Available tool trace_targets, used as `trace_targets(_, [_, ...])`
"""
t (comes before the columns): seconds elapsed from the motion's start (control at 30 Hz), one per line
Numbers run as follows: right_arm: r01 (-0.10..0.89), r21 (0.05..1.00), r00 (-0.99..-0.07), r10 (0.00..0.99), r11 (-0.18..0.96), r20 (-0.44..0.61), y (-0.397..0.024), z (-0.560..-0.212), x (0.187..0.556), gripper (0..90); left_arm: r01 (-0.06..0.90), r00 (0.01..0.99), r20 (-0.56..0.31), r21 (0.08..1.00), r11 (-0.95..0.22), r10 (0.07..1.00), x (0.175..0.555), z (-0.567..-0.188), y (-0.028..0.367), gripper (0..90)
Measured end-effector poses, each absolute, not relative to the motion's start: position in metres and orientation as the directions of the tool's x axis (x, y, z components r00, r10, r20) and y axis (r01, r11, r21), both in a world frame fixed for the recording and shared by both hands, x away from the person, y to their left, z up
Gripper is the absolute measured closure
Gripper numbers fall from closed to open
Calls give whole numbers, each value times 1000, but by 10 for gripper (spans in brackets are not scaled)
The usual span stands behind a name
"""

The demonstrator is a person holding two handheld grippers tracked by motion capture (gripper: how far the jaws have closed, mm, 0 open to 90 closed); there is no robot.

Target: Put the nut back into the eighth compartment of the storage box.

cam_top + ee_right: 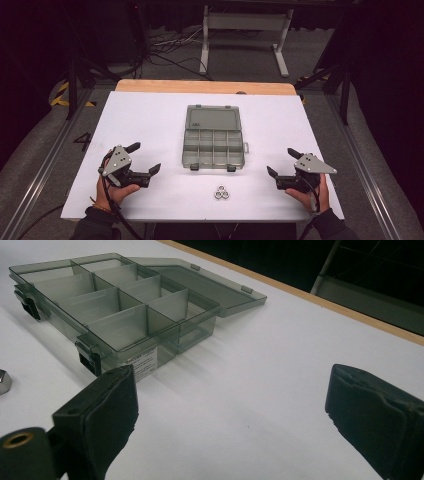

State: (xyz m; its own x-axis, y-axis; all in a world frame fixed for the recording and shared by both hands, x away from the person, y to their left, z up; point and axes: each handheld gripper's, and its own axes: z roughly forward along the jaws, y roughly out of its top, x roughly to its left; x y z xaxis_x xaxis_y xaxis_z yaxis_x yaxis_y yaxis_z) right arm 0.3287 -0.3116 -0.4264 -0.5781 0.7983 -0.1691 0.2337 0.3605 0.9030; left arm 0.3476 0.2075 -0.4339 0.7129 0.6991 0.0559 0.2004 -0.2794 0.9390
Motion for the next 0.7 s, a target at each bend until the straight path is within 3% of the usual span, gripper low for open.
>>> trace_targets(0.43, [263,883,-631,762,389,-147,-307,-407,332,76,210,706,56,935,-284,706,344,-436,212,28])
trace_targets(0.7, [352,716,-762,629,603,-154,-267,-370,336,145,206,702,62,936,-285,710,340,-435,211,28])
